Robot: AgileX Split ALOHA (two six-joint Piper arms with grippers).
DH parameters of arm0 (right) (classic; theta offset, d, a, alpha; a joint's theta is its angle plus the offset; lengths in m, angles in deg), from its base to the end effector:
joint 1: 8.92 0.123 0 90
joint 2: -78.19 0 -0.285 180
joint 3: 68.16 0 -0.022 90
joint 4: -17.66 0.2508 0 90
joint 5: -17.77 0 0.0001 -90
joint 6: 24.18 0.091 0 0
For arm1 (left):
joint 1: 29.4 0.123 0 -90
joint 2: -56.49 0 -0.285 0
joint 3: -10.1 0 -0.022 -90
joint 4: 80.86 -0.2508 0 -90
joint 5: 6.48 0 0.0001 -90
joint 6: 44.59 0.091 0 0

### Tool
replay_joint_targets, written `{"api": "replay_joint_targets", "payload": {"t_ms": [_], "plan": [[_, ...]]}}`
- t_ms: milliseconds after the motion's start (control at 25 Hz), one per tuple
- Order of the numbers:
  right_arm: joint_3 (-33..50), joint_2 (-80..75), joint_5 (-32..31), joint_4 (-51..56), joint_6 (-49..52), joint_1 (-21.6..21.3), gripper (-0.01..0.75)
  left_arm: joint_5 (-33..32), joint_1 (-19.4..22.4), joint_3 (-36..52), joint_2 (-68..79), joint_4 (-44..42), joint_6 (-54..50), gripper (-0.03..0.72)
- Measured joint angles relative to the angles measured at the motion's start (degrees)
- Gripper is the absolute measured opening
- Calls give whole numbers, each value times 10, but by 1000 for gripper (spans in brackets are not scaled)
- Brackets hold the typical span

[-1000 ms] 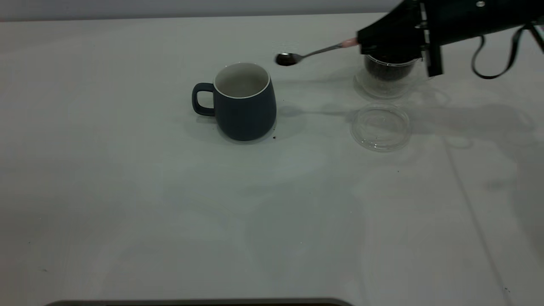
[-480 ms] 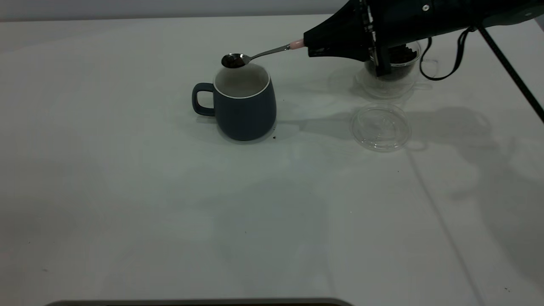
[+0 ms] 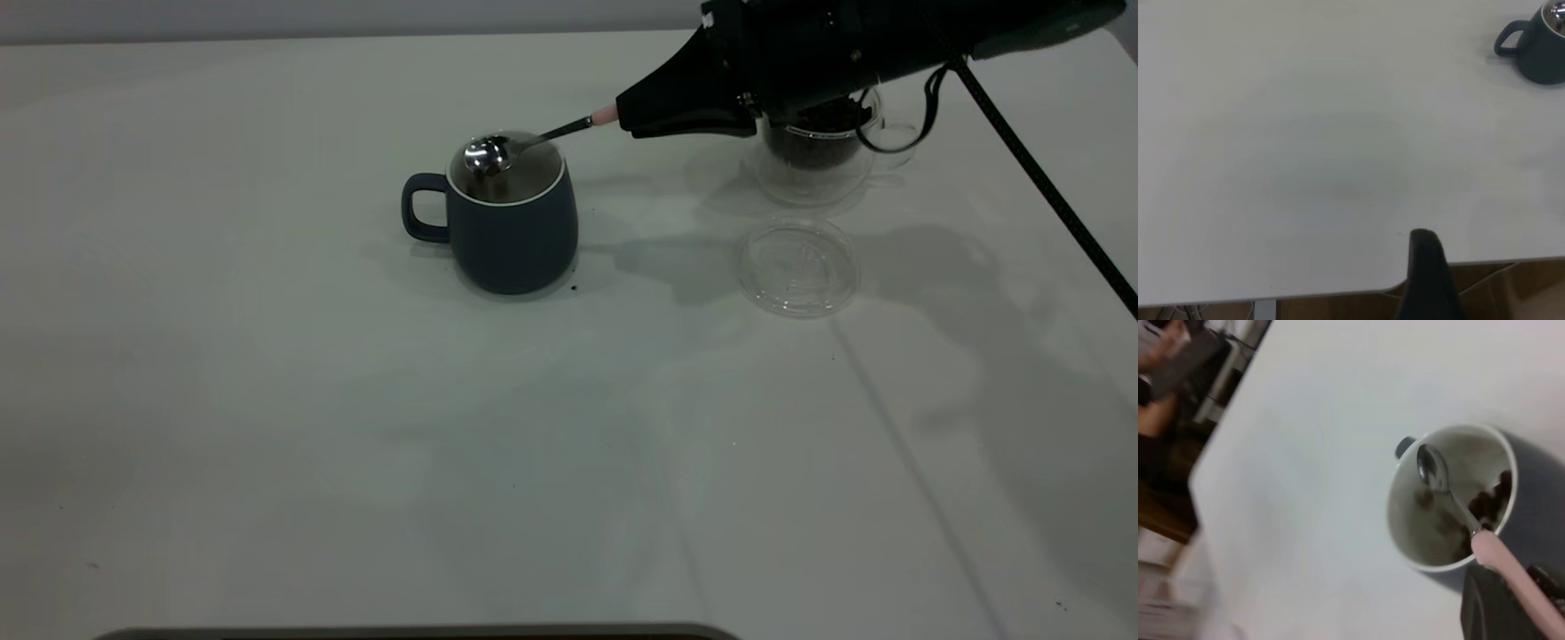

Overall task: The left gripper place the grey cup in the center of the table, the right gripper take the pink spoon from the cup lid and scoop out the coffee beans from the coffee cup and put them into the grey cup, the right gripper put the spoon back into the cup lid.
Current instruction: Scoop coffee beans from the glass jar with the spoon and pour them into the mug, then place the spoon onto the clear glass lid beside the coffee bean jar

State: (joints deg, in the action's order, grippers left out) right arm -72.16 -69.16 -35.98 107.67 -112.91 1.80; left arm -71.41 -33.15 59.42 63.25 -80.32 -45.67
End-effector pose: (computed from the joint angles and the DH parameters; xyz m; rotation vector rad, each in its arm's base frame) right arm 0.4181 0.1539 0.0456 -0.5801 2.2845 1.2521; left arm -0.0093 -0.0002 0.2678 0.0501 2.1120 -0.0617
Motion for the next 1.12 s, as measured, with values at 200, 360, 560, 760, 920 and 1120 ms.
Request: {"api": "replay_joint_targets", "payload": {"t_ms": [200, 360, 560, 760, 920, 1120], "plan": [[3, 48, 39, -36, -48, 3, 100, 0, 0, 0, 0, 0, 0, 565], [6, 86, 40, -113, -2, -3, 100, 0, 0, 0, 0, 0, 0, 565], [59, 166, 32, -190, 54, -64, 100, 0, 0, 0, 0, 0, -1, 565], [165, 239, 51, -179, 67, -170, 100, 0, 0, 0, 0, 0, -1, 565], [232, 230, 85, -157, 74, -246, 100, 0, 0, 0, 0, 0, -1, 565], [251, 184, 86, -145, 74, -268, 100, 0, 0, 0, 0, 0, -1, 565]]}}
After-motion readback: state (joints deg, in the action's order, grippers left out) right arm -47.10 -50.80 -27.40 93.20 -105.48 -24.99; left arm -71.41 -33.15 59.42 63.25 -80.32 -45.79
